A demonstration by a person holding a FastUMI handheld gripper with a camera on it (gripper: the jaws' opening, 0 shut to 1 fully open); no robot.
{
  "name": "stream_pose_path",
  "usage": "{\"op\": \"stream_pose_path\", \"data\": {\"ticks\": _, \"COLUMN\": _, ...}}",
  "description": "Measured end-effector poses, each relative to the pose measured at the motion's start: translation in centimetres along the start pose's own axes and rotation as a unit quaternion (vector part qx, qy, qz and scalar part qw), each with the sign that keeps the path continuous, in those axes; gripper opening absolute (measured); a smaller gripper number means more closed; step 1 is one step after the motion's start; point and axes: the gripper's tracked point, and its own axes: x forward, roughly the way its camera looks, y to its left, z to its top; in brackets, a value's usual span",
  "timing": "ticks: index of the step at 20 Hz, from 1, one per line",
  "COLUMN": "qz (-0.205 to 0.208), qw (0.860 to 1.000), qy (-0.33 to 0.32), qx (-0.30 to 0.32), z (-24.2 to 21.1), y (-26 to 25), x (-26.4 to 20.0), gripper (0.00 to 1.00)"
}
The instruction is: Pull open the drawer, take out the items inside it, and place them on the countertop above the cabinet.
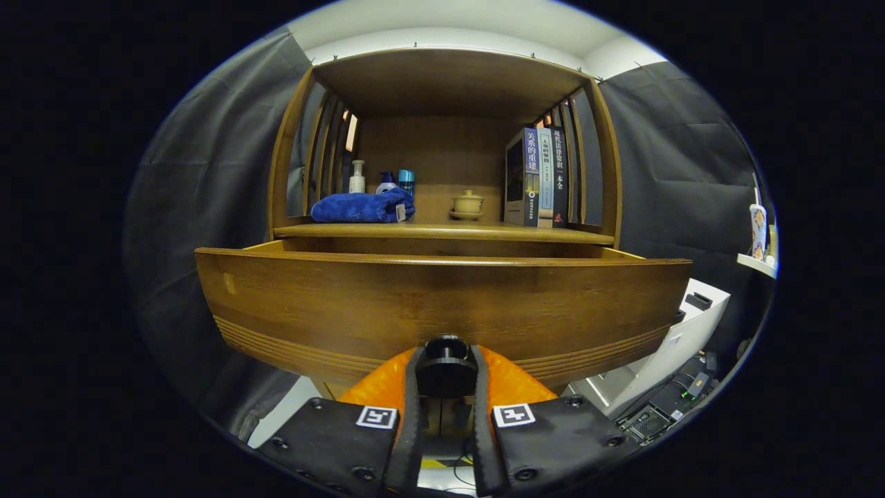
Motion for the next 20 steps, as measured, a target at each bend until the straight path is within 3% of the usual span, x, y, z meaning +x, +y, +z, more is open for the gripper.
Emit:
{"op": "stream_pose_path", "data": {"ticks": 7, "qz": -0.002, "qw": 1.0, "qy": 0.002, "qx": 0.002, "z": -0.7, "y": -0.2, "x": -4.1, "gripper": 0.37}}
{"op": "stream_pose_path", "data": {"ticks": 18, "qz": 0.001, "qw": 1.0, "qy": 0.006, "qx": -0.003, "z": -2.6, "y": 0.0, "x": -4.5, "gripper": 0.37}}
{"op": "stream_pose_path", "data": {"ticks": 20, "qz": 0.009, "qw": 1.0, "qy": -0.003, "qx": -0.007, "z": -2.3, "y": 0.1, "x": -4.7, "gripper": 0.45}}
